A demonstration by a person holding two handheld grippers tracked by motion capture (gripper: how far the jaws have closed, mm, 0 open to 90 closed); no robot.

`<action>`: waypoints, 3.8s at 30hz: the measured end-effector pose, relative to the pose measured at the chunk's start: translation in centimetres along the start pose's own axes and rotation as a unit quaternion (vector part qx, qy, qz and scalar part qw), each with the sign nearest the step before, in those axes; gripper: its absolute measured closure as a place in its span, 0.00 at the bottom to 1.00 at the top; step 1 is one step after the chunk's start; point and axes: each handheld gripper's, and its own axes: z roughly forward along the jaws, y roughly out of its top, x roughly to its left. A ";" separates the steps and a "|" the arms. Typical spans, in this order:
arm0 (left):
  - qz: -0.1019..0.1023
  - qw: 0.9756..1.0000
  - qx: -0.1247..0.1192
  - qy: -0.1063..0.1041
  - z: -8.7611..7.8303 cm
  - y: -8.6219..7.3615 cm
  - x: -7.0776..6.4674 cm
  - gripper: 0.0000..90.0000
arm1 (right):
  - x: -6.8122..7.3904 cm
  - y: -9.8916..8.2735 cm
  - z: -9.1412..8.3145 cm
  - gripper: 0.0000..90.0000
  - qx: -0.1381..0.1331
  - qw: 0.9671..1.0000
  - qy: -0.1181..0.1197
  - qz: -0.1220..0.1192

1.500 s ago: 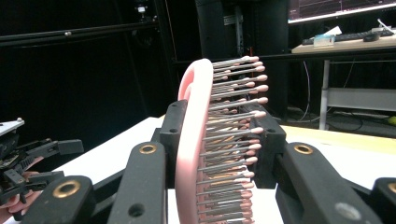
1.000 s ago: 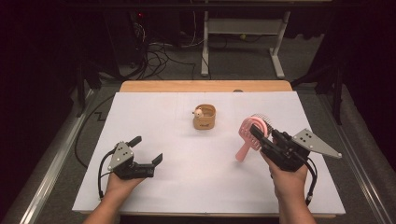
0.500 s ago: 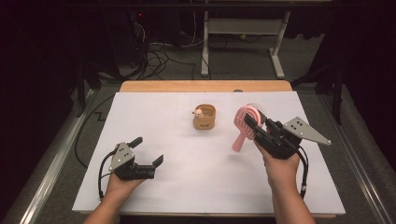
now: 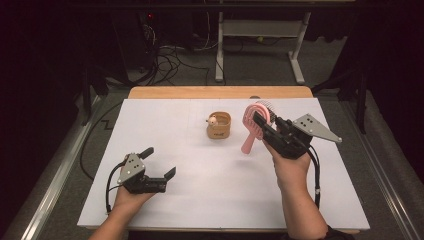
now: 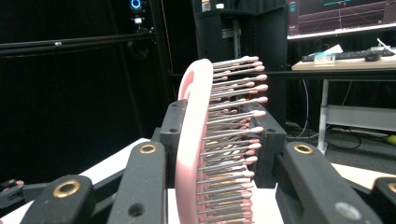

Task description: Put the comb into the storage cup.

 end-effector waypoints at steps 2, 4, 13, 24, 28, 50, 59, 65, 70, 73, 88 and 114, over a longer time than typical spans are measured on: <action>0.001 1.000 0.000 -0.002 0.0 0.0 -0.1 0.00 | 0.1 0.1 0.3 0.73 -0.001 1.000 0.000 0.001; 0.003 1.000 0.000 -0.003 0.0 0.0 -0.1 0.00 | 0.1 0.2 0.6 0.73 -0.003 1.000 -0.001 0.000; 0.006 1.000 -0.004 -0.009 0.1 0.0 -0.3 0.00 | -0.1 0.4 1.8 0.73 -0.009 1.000 -0.006 0.002; 0.004 1.000 -0.007 -0.009 0.1 -0.1 -0.1 0.00 | -0.1 1.1 3.2 0.73 -0.021 1.000 -0.009 -0.002; 0.006 1.000 -0.003 -0.012 0.1 -0.1 -0.1 0.00 | 0.0 1.3 3.7 0.73 -0.024 1.000 -0.009 -0.003; 0.004 1.000 -0.002 -0.016 0.2 -0.2 -0.2 0.00 | 0.7 3.1 6.6 0.73 -0.039 0.999 -0.012 -0.005; 0.003 1.000 -0.002 -0.013 0.2 -0.2 -0.1 0.00 | 0.5 3.2 8.1 0.73 -0.041 0.999 -0.012 0.002; 0.004 1.000 -0.002 -0.012 0.2 -0.2 -0.1 0.00 | 0.5 3.4 8.9 0.73 -0.045 0.999 -0.011 0.003; 0.004 1.000 -0.003 -0.012 0.2 -0.2 -0.1 0.00 | 0.7 3.4 9.6 0.73 -0.044 0.999 -0.011 0.002; 0.004 1.000 -0.002 -0.011 0.2 -0.2 -0.1 0.00 | 0.7 3.3 10.1 0.73 -0.039 0.999 -0.011 0.000; 0.005 1.000 -0.002 -0.009 0.2 -0.3 0.0 0.00 | 0.7 1.5 12.4 0.73 -0.008 1.000 -0.019 -0.018; 0.003 1.000 0.000 -0.010 0.3 -0.4 -0.1 0.00 | 1.2 -1.5 13.5 0.73 0.016 0.998 -0.019 -0.049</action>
